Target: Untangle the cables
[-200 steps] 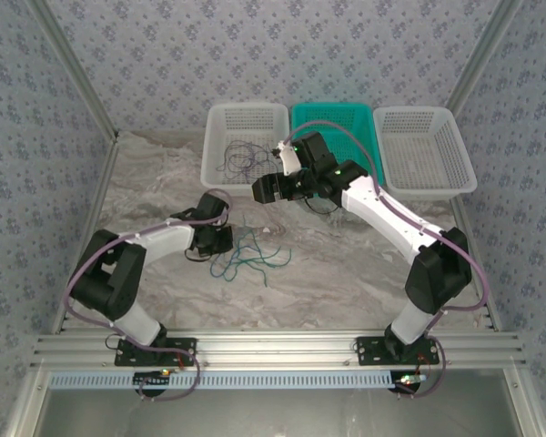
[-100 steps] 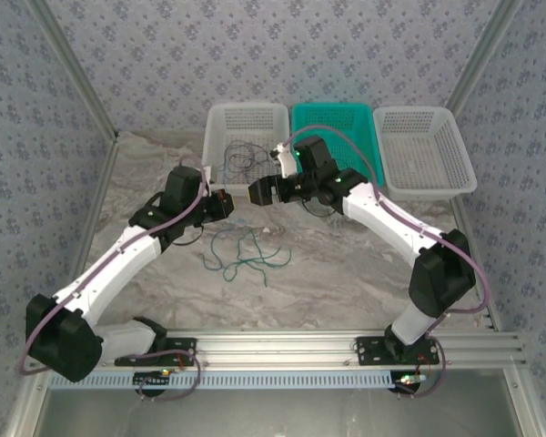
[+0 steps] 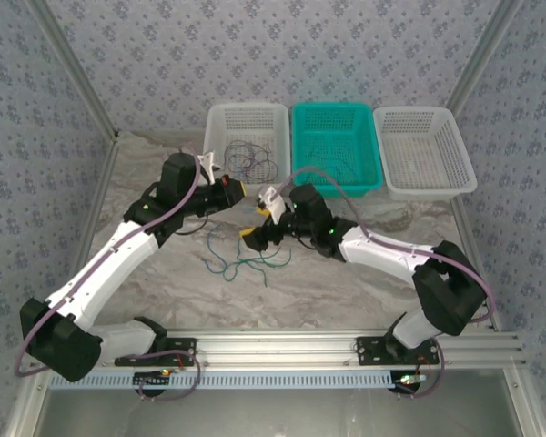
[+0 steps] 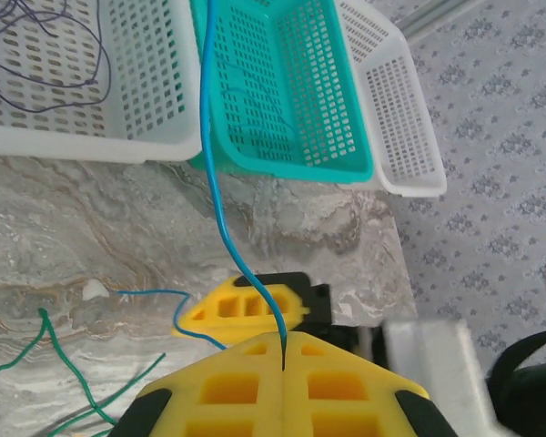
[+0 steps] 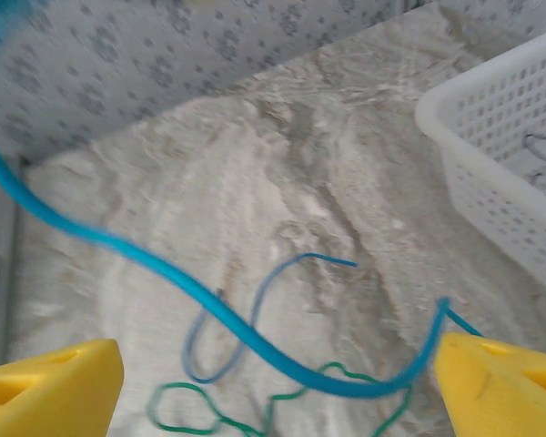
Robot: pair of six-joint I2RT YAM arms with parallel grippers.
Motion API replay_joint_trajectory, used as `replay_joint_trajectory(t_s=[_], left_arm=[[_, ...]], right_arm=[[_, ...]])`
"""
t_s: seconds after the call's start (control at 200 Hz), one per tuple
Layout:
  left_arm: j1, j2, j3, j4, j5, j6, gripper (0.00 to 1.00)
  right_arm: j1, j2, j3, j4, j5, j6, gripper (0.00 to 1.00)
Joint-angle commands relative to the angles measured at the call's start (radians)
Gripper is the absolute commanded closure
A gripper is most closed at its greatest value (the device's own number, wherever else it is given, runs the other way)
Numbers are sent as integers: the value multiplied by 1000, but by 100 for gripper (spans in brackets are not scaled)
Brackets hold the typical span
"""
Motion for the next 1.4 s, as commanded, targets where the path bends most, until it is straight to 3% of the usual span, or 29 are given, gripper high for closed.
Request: replay_joint_trajectory(t_s=[0.0,0.065,0.11,0.26,0.345,0.43,0.53,0.63,0.839,1.139,1.154,1.214,1.249,1.324,1.399], left_arm=[[-11,-13,42,-14,43,-1,100],[-14,-14,43,-17,44,5,100],[-14,-15,42,-19,42,7,100],[-13,-14,45,-28,13,22,100],[-14,-18,46,-37,-3,31,98],[-14,-32,40,-44,-38,41,87],[-14,-65,14,-23,-67,63,53],[-14,-116,-25,8,-98,87,37],[-14,-204,-89,-31,-196,134,30],[-12,-287,-197,-107,-267,122,30],[-13,-292,-201,-109,-272,120,29],[-13,-300,-214,-118,-288,119,29],[-13,-303,-216,-125,-298,119,29],[-12,-296,-218,-151,-324,119,29],[-11,-282,-223,-168,-342,121,29]], right_arm=[[33,-4,-17,231,229,-226,10],[38,-2,-37,292,277,-245,13],[37,-5,-49,323,281,-242,22],[38,-23,-45,274,230,-224,67],[44,-44,-48,230,226,-196,100],[43,-68,-59,218,244,-138,100],[40,-104,-58,202,291,-69,100],[8,-137,4,102,346,-2,100],[-207,-88,223,-112,353,142,100],[-528,312,622,-372,402,237,100],[-533,338,644,-385,394,235,97],[-557,432,765,-496,359,236,55],[-566,494,863,-607,343,254,40],[-570,555,1019,-797,373,321,30],[-564,520,1008,-788,418,362,23]])
